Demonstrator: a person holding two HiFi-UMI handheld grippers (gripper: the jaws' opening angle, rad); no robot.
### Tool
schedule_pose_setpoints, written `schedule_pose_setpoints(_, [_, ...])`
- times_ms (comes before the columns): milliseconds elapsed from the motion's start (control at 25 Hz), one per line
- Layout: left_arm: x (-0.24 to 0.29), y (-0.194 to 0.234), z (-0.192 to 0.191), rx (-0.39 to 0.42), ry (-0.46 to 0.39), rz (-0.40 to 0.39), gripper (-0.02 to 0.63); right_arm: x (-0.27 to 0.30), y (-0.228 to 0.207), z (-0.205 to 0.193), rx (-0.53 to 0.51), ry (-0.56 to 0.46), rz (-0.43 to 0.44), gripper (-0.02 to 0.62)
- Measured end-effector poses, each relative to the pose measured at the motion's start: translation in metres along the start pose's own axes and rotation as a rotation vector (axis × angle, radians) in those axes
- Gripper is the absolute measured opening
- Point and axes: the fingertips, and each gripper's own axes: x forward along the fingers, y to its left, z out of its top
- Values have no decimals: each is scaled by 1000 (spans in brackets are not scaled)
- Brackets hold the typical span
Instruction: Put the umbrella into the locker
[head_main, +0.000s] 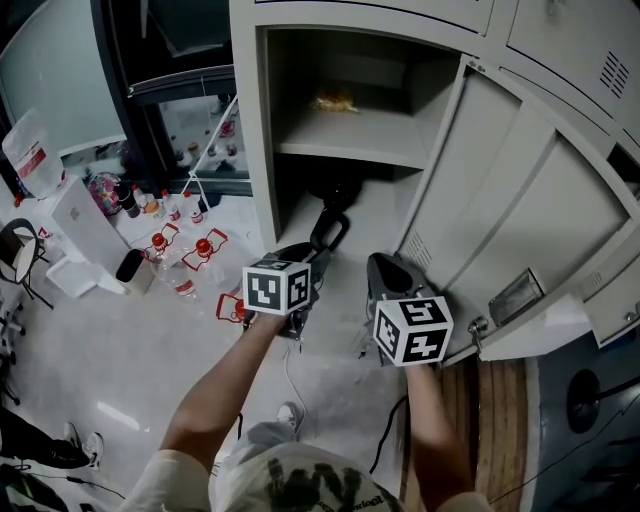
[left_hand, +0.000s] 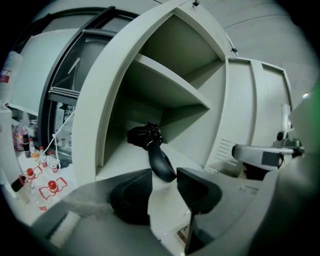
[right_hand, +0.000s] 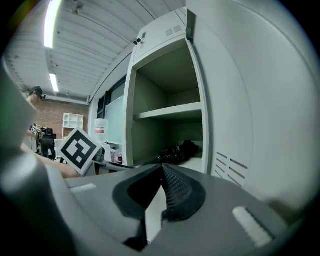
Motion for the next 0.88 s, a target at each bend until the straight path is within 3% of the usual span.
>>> schedule_pose_setpoints(520, [31, 5, 12, 15, 61, -4, 167, 16, -10, 8, -7, -1, -25, -11])
schedule_pose_setpoints(880, [6, 0, 12, 83, 36, 31, 167, 2, -4, 4, 32, 1, -5, -11])
